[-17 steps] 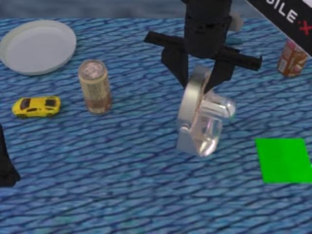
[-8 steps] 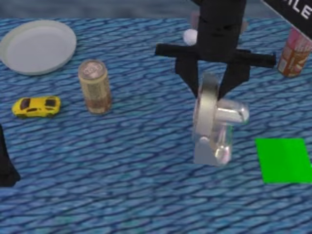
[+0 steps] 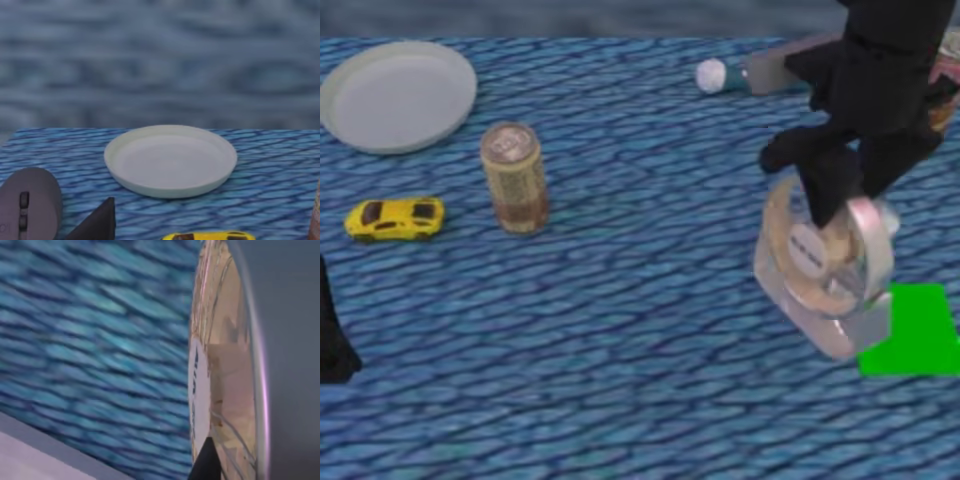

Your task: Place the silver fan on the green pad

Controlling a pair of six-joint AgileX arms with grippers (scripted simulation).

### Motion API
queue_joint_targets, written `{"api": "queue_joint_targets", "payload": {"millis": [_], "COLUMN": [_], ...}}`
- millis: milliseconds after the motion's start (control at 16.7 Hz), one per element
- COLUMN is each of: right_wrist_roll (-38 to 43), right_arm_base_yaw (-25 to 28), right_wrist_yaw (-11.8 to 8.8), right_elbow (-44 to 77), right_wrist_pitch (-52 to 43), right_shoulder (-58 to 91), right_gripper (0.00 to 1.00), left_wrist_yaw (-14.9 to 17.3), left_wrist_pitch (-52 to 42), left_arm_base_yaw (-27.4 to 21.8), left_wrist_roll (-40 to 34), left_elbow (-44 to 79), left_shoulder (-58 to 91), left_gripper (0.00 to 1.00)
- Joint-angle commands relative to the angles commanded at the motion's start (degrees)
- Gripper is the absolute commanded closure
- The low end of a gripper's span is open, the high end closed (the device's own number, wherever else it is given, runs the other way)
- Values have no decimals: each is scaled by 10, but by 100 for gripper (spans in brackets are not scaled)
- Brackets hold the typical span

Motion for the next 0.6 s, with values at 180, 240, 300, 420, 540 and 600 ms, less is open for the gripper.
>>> {"api": "queue_joint_targets", "payload": {"millis": [180, 240, 300, 420, 540, 600], "right_wrist_roll": [-220, -288, -353, -467, -563, -603], "right_arm_base_yaw": [-32, -43, -53, -73, -91, -100], "right_wrist_yaw": [0, 3, 6, 15, 27, 33], "right_elbow": [-84, -111, -138, -191, -241, -263], "right_wrist_pitch": [36, 49, 63, 93, 122, 136], "right_shoulder": [-64, -84, -103, -137, -167, -180], "right_gripper": [100, 100, 100, 100, 100, 100], "left_wrist_yaw": [0, 0, 0, 0, 0, 0], "left_wrist_pitch": [0, 0, 0, 0, 0, 0], "left_arm_base_yaw": [0, 0, 0, 0, 0, 0], "left_wrist_roll": [0, 0, 0, 0, 0, 0], "left_elbow": [0, 0, 0, 0, 0, 0], "left_shoulder": [0, 0, 0, 0, 0, 0], "left_gripper": [0, 0, 0, 0, 0, 0]}}
